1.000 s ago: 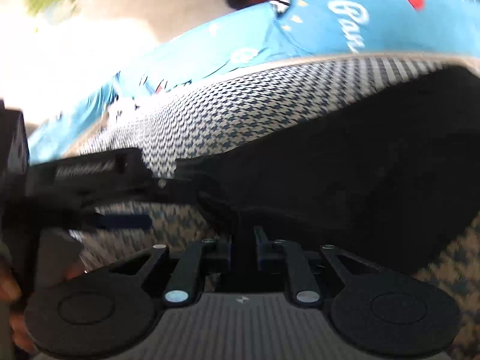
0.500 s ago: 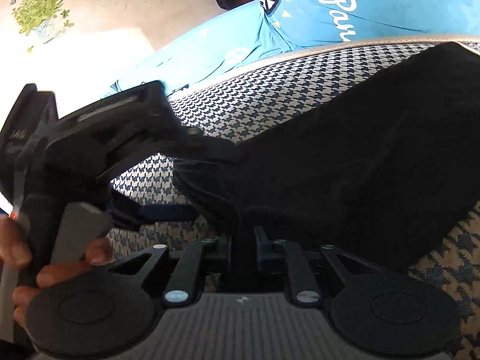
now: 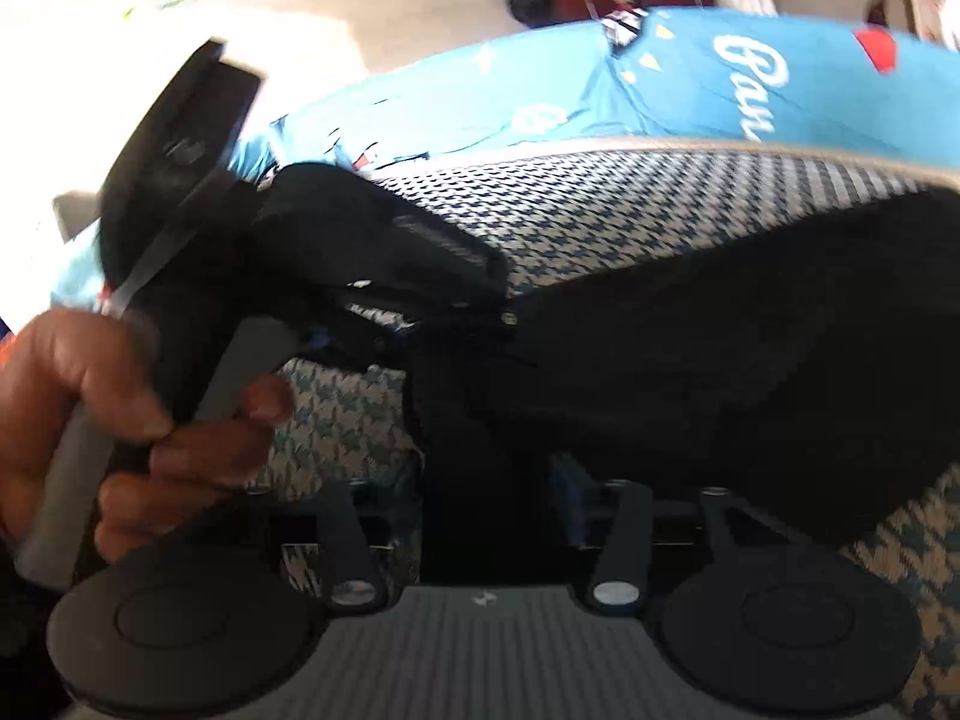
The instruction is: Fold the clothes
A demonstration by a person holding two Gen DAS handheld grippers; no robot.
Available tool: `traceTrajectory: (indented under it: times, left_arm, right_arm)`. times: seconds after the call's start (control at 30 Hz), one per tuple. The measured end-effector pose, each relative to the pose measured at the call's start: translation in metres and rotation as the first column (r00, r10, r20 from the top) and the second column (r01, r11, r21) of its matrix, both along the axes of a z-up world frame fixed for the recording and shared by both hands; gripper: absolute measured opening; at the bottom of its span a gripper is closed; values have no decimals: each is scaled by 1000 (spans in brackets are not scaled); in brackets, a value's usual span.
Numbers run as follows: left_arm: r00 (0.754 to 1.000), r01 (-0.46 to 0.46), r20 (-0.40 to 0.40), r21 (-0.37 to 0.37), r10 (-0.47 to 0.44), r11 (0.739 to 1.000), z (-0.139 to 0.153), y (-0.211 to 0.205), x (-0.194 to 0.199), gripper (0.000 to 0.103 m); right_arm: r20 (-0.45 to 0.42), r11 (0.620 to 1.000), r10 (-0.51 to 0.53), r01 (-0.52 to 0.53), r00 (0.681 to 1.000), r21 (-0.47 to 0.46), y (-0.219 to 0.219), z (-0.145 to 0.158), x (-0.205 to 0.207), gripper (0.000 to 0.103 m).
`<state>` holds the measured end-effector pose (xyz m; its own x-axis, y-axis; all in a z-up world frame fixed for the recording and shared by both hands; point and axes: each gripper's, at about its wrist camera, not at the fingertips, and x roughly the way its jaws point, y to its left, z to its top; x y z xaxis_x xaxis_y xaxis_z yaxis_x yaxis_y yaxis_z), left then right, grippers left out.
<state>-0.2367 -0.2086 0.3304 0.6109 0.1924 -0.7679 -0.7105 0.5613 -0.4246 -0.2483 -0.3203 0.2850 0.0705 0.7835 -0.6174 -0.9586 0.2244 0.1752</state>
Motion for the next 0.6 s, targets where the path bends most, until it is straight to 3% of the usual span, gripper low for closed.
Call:
traceTrajectory:
  times: [0.33,0.43,0.47,0.53,0.6]
  left_arm:
    - [1000,20,-10,-24,-20,1000,1,3,-11,33]
    - [999,42,1,-30,-42,999,0,3,-6,54]
    - [999,52,-3,-17,-52,999,1,2,-3,55]
    - [996,86,-41,35,-85,996,2,-3,5,53]
    - [991,114,-79,85,-107,990,4,-7,10,40]
  right_arm:
    - [226,997,62,-50,972,-61,13,-10,-34,49]
    - [235,998,42,-28,971,-61,16,-11,-33,35]
    - [229,998,29,-16,973,-57,16,-10,-32,26]
    - [190,999,5,5,982,-49,15,-9,-26,17]
    - [131,999,-14,19,991,-41,14,-7,-19,15]
